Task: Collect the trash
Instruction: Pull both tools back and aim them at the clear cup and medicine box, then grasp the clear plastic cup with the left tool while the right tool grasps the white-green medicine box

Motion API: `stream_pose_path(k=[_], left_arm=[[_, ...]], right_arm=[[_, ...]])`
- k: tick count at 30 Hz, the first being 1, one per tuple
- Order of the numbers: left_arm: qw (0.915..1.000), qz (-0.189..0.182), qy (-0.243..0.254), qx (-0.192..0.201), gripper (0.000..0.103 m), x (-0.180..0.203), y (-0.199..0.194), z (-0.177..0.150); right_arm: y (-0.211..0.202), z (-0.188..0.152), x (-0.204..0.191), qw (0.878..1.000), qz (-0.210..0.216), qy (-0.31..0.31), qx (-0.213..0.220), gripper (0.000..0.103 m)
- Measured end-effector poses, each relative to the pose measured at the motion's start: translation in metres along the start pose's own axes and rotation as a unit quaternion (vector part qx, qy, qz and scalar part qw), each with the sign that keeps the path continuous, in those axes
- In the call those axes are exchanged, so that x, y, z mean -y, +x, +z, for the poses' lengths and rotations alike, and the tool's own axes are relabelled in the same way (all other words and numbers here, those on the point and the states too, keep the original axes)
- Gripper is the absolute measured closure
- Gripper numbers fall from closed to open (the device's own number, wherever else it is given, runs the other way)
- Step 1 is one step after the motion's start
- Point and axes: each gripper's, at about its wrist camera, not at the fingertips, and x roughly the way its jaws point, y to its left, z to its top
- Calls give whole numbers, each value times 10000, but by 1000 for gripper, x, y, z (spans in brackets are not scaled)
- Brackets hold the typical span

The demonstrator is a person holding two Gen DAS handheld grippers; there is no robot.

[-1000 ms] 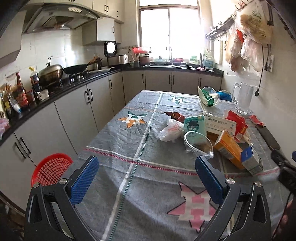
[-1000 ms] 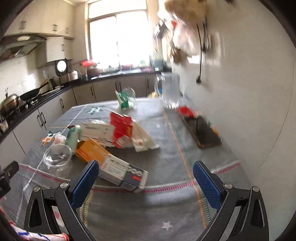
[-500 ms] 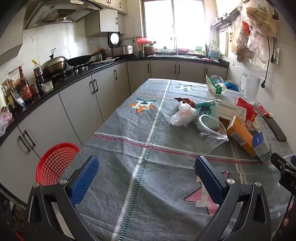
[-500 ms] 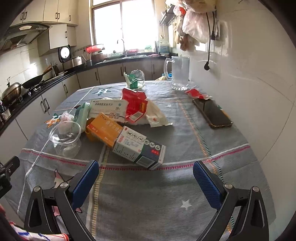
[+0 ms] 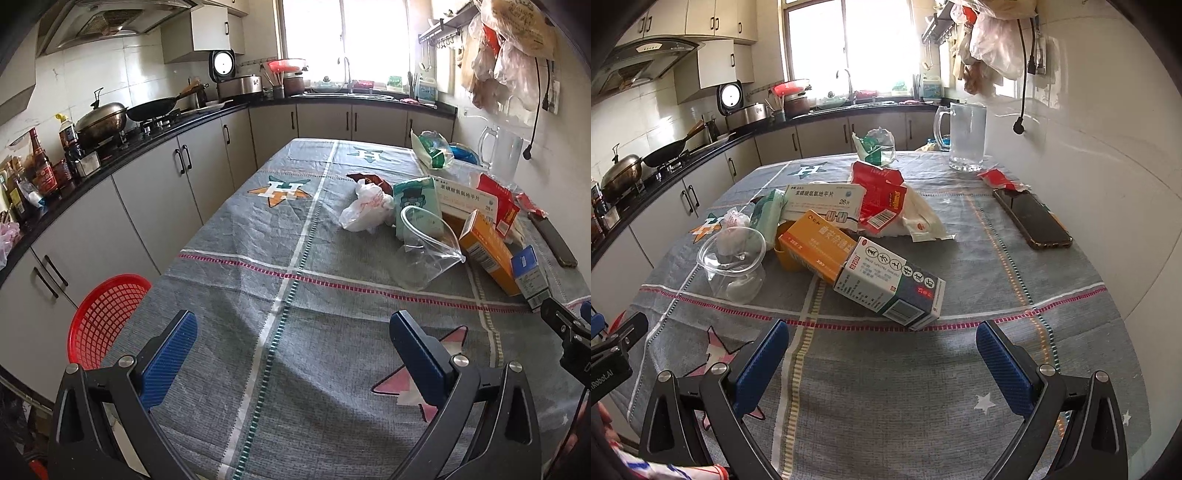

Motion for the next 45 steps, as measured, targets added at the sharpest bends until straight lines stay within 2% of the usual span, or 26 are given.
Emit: stream_pose_path(k=[9, 15, 18, 21, 23, 27, 29, 30, 33, 38, 42, 45], left_arm=[[9998, 8, 146, -106, 0, 3, 6, -1], [9997, -50, 210, -133, 0, -8, 10, 15], [9994, -247, 164, -203, 0, -12, 14, 29], [9972, -670, 49, -322, 0, -12, 21, 45], [9945, -969, 52, -388, 2, -6, 28, 54], [9844, -1579, 35, -770, 27, 9, 53, 72], [9800, -1696, -141, -1027, 32, 12, 69, 77], [9764, -1781, -269, -1191, 32, 13, 79, 81], [9712, -1943, -473, -1293, 32, 17, 93, 88], [9646, -2079, -524, -1532, 32, 24, 107, 91], [9598, -2222, -513, -1639, 32, 32, 113, 88], [9592, -2201, -392, -1729, 32, 40, 117, 85]], right_arm=[[3, -3, 6, 9999, 84, 113, -52, 0], [6, 2, 17, 9997, 209, 85, -75, 0], [5, 8, 23, 9996, 257, -63, -39, 0], [6, 16, 29, 9990, 360, -262, 4, 0], [11, 22, 32, 9977, 493, -456, -50, 0], [22, 29, 34, 9942, 742, -741, -225, 0], [29, 32, 34, 9925, 813, -861, -291, 0], [33, 34, 34, 9915, 861, -926, -312, 0], [41, 37, 32, 9884, 997, -1093, -357, 0], [59, 38, 28, 9823, 1163, -1386, -490, 3], [71, 40, 31, 9805, 1282, -1364, -603, 5], [76, 41, 35, 9802, 1367, -1272, -662, 12]])
